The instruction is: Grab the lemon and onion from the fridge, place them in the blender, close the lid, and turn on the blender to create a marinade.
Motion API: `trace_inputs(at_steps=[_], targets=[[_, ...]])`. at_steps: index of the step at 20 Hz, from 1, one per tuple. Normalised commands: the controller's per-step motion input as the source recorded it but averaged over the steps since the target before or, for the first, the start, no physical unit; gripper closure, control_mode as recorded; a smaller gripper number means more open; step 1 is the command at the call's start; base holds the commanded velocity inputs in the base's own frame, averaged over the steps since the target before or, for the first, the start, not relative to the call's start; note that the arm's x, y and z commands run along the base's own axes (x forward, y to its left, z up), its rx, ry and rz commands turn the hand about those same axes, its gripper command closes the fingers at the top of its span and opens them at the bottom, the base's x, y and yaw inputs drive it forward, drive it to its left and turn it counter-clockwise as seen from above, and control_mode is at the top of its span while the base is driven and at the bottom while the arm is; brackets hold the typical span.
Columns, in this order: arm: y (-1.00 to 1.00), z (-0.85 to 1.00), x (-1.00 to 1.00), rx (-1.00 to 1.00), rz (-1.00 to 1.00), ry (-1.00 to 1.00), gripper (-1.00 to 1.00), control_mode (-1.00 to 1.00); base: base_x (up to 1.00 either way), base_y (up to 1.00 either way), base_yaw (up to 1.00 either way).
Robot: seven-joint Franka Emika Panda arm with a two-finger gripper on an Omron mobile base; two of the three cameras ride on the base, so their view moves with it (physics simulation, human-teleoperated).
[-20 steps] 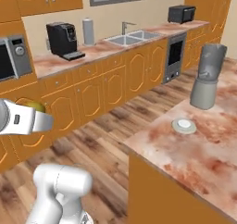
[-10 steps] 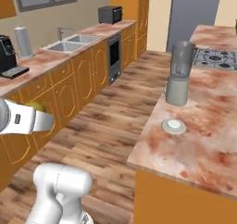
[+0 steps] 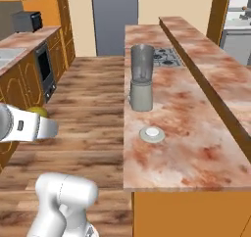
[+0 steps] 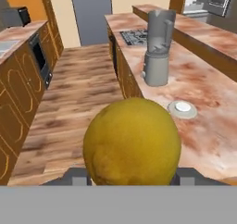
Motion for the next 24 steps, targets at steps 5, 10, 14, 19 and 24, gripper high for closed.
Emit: trace_inputs(at_steps=[5,10,14,19,24], targets=[[0.0,0.0,0.0,0.0,0.0,0.0,1.0,1.0,0.93,0.92,-0.59],[0.0,0.0,0.0,0.0,0.0,0.0,1.0,1.0,1.0,0.97,-0.58],[0.0,0.0,0.0,0.0,0.0,0.0,1.0,1.0,1.0,0.97,-0.59],[0.0,0.0,0.0,0.0,0.0,0.0,1.0,1.0,0.98,1.0,-0.59],[0.0,0.0,0.0,0.0,0.0,0.0,1.0,1.0,0.94,1.0,-0.59]])
